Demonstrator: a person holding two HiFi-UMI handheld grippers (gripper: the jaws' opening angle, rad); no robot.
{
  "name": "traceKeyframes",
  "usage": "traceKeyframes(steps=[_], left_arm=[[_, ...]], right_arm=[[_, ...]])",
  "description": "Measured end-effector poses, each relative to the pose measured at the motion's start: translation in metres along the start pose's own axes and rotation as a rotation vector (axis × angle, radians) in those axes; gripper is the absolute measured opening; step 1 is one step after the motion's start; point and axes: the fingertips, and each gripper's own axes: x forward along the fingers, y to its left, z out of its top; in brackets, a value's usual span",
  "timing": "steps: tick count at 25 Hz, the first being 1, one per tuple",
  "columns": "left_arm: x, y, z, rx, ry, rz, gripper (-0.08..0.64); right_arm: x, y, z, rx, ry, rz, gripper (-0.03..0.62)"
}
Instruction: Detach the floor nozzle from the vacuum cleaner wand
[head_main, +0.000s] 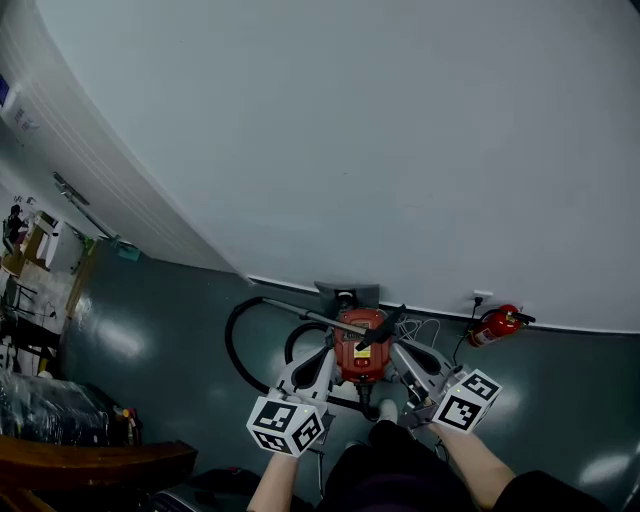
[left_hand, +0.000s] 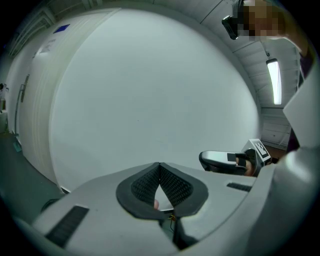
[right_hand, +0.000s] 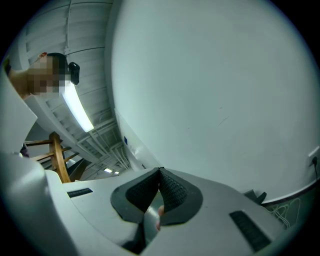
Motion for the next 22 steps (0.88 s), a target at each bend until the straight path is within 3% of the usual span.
traceKeyframes(steps=[14, 22], left_arm=[[0.028, 0.033, -0.021, 0.069, 0.109, -0.125, 0.005], [0.060, 0.072, -0.056, 0.037, 0.173, -0.204, 0.005]], right_arm=[[0.022, -0.028, -0.013, 0.051, -0.045, -0.104, 0.017], [0.038, -0.063, -0.043, 0.068, -0.075, -0.214, 0.017]])
